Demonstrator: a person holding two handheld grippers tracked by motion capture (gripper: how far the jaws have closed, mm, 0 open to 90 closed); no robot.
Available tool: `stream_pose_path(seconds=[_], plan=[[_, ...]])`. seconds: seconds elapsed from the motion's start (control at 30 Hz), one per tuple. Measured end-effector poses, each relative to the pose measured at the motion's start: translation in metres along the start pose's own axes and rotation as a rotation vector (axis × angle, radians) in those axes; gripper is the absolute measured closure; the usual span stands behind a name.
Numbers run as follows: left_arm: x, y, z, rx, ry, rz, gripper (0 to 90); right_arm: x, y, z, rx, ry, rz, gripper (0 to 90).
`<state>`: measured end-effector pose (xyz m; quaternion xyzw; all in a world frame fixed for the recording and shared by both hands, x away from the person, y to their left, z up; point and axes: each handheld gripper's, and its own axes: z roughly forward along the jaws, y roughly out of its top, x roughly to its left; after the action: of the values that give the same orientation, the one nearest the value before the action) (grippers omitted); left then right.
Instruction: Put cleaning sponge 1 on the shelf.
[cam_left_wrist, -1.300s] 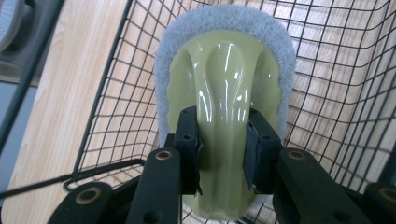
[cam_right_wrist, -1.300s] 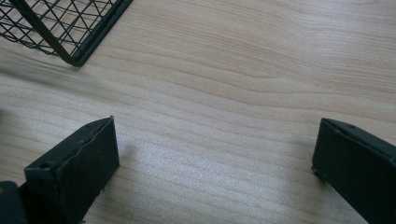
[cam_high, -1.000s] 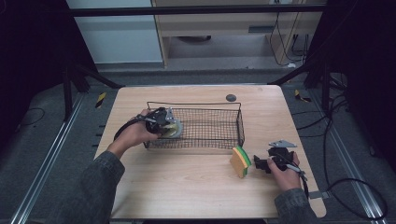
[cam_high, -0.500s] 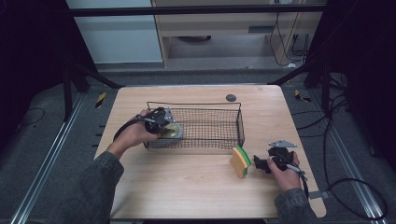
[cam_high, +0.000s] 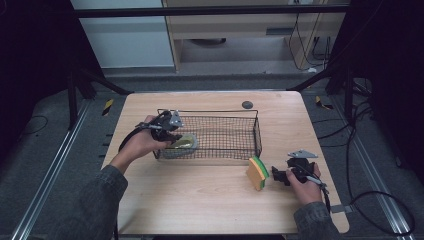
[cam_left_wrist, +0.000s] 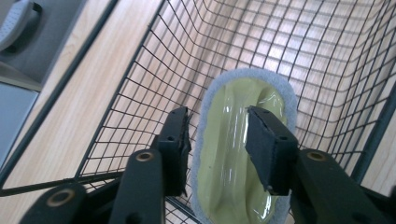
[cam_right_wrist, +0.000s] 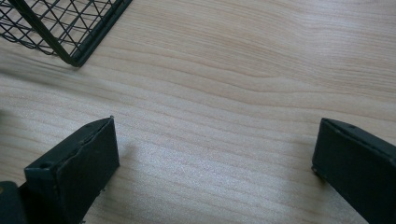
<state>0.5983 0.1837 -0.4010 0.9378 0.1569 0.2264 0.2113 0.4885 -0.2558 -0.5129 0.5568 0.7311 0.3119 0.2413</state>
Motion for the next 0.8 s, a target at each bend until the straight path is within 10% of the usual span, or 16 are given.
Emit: stream_pose_path(seconds=[0.43, 0.8], plan=[[-0.001, 0.003, -0.017, -0.088, 0.085, -0.161, 13.7, 0.0, 0.0, 0.0, 0.001, -0.001, 0.003, 0.6], [-0.017, -0.009, -0.04, -0.195, 0.111, -0.281, 5.5, 0.0, 0.0, 0.0, 0.001, -0.002, 0.002, 0.6]])
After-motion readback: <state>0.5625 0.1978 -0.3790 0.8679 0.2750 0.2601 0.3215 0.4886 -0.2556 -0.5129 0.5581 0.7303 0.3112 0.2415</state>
